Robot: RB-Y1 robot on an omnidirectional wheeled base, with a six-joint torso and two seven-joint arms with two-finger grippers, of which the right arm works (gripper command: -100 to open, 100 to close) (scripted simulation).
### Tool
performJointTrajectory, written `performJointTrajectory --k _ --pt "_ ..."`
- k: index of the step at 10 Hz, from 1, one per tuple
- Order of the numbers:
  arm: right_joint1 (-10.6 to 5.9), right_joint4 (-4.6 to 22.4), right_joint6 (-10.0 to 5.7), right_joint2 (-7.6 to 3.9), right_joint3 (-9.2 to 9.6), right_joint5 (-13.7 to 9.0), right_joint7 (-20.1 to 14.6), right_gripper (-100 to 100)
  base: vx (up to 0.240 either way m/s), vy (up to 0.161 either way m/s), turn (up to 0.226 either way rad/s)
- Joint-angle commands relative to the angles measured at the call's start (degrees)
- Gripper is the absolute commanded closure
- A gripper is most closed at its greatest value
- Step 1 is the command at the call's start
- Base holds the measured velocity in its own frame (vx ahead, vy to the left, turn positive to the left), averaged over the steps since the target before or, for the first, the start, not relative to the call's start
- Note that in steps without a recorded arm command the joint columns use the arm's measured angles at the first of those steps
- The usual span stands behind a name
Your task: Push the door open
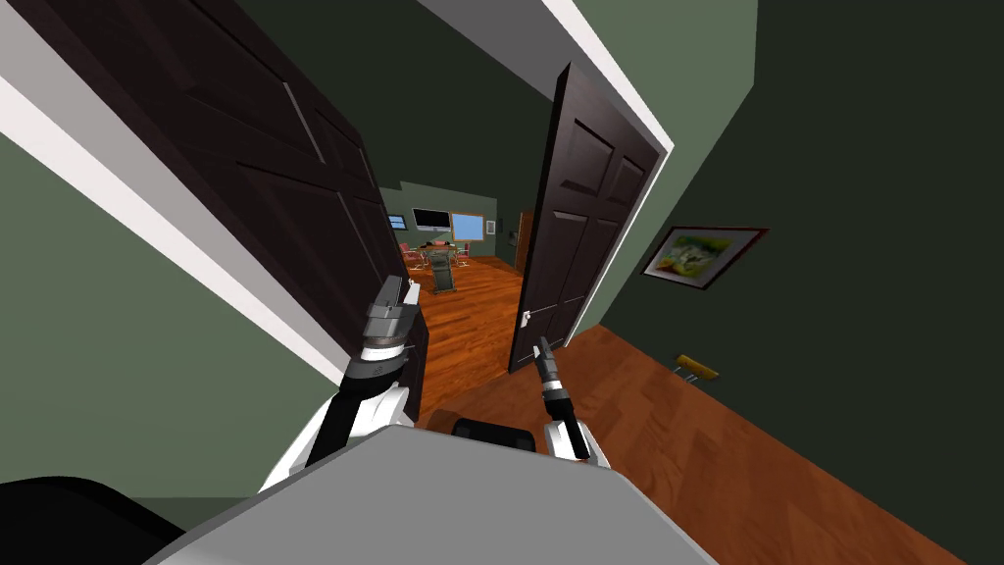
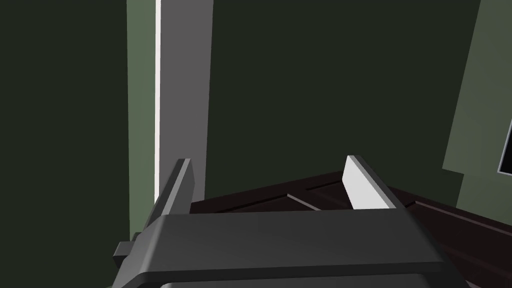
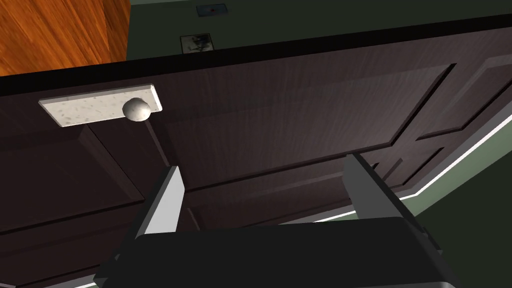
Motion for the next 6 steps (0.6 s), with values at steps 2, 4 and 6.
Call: performJointTrajectory --k 2,4,6 --pt "-1.42 4.0 -1.21 -0.42 1.35 -0.6 -0.1 -100 0.073 -0.09 0.119" --pt "-2.49 6.9 -2.05 -0.74 2.29 -1.0 -0.2 -100 0.08 -0.096 0.098" --pt "-3.55 9.8 -2.89 -1.06 3.23 -1.4 -0.3 -100 0.058 -0.113 0.109"
